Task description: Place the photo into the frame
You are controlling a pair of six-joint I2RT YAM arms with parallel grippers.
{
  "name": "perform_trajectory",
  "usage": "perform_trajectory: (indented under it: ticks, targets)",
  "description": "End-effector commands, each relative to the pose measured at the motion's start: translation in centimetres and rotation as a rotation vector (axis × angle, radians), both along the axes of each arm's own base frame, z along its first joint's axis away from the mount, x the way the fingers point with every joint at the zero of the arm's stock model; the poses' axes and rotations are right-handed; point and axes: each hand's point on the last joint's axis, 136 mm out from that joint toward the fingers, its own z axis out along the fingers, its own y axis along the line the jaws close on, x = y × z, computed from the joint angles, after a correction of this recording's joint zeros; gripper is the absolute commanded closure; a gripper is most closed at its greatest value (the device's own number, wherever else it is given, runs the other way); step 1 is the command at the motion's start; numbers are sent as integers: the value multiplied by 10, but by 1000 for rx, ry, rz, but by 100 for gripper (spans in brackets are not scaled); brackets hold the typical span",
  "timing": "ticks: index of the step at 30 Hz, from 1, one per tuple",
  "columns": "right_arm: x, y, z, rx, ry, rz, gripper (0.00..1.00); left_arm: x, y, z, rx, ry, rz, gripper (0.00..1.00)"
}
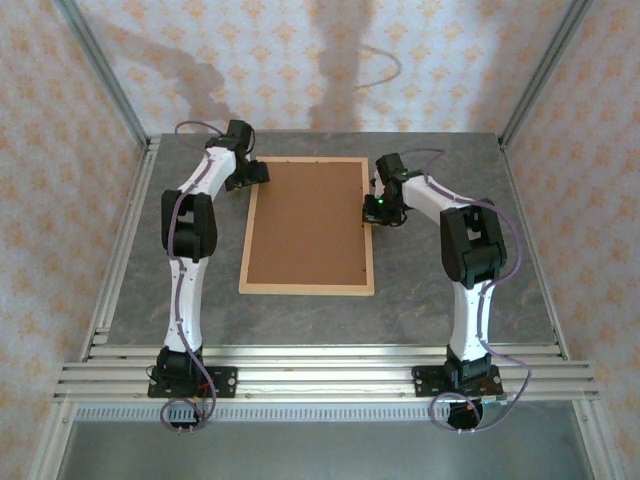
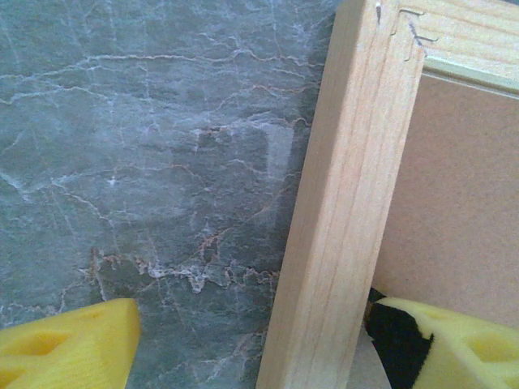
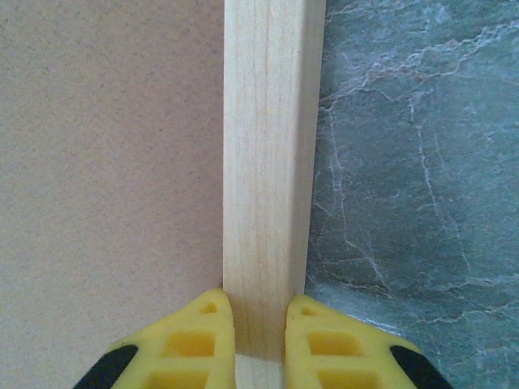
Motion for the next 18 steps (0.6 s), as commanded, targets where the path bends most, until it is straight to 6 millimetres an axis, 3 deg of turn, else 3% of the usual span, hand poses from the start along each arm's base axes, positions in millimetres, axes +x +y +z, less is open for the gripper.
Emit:
perform_trajectory:
  ticks: [1, 11, 18]
  targets:
    - [-12, 16, -19, 11, 56, 61, 85, -77, -44, -78, -6, 343, -132, 20]
    - [-9, 18, -15, 20, 48, 55, 85, -68, -46, -63, 7, 313, -140, 20]
    - [-9, 19, -14, 28, 44, 55, 85, -90, -42, -77, 34, 427, -165, 20]
